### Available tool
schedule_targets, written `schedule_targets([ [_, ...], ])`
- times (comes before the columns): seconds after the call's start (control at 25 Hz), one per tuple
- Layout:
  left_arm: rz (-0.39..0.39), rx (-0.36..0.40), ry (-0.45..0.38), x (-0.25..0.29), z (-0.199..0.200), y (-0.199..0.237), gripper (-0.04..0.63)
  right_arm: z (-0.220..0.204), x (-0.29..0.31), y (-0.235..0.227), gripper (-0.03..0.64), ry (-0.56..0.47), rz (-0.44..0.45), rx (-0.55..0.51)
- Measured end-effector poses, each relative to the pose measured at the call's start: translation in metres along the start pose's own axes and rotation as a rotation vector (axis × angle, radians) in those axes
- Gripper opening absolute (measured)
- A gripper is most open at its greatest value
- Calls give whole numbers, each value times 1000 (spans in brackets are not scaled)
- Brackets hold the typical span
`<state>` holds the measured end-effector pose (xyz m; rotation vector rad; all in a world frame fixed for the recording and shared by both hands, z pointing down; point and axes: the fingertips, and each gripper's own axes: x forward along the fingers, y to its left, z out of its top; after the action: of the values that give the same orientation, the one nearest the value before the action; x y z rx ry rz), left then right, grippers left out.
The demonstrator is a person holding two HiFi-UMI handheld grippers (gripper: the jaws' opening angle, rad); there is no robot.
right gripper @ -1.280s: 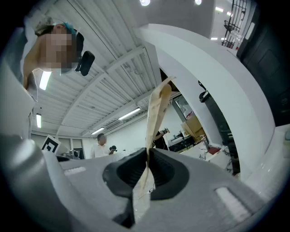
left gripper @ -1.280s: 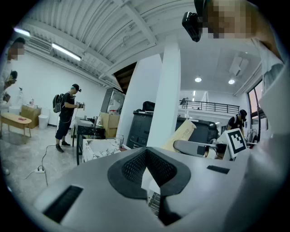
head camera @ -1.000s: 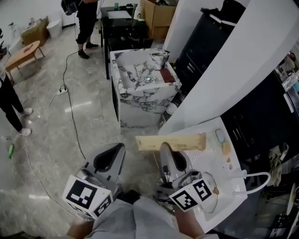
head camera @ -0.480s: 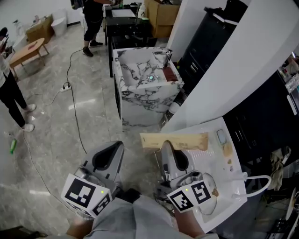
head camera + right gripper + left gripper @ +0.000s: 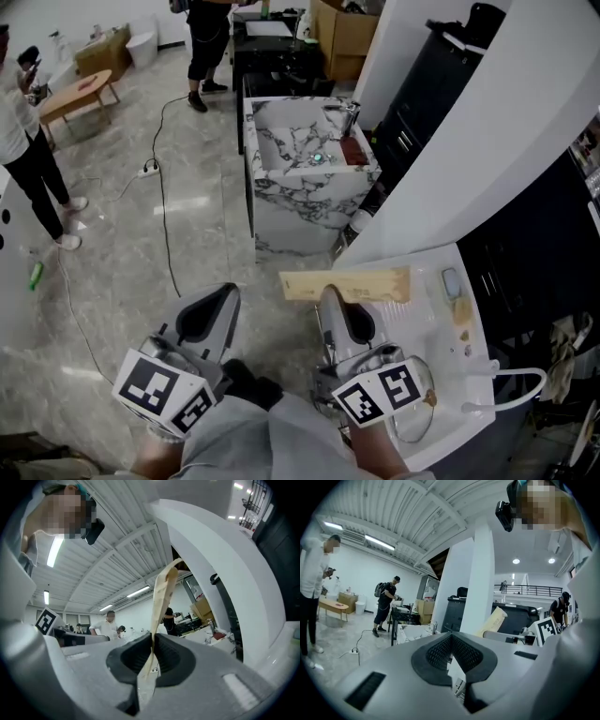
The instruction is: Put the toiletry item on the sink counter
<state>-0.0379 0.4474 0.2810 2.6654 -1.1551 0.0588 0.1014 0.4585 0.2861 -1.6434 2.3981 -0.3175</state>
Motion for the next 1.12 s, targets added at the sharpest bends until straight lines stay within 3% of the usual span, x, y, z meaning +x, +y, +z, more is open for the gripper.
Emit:
schedule_targets([
  [0.56,139,-6,-58,-15,15,52,5,-12,48,12,17,28,97,29],
  [1.12,170,-29,-73,-4,45,184,5,-26,183,59,17,52,143,28],
])
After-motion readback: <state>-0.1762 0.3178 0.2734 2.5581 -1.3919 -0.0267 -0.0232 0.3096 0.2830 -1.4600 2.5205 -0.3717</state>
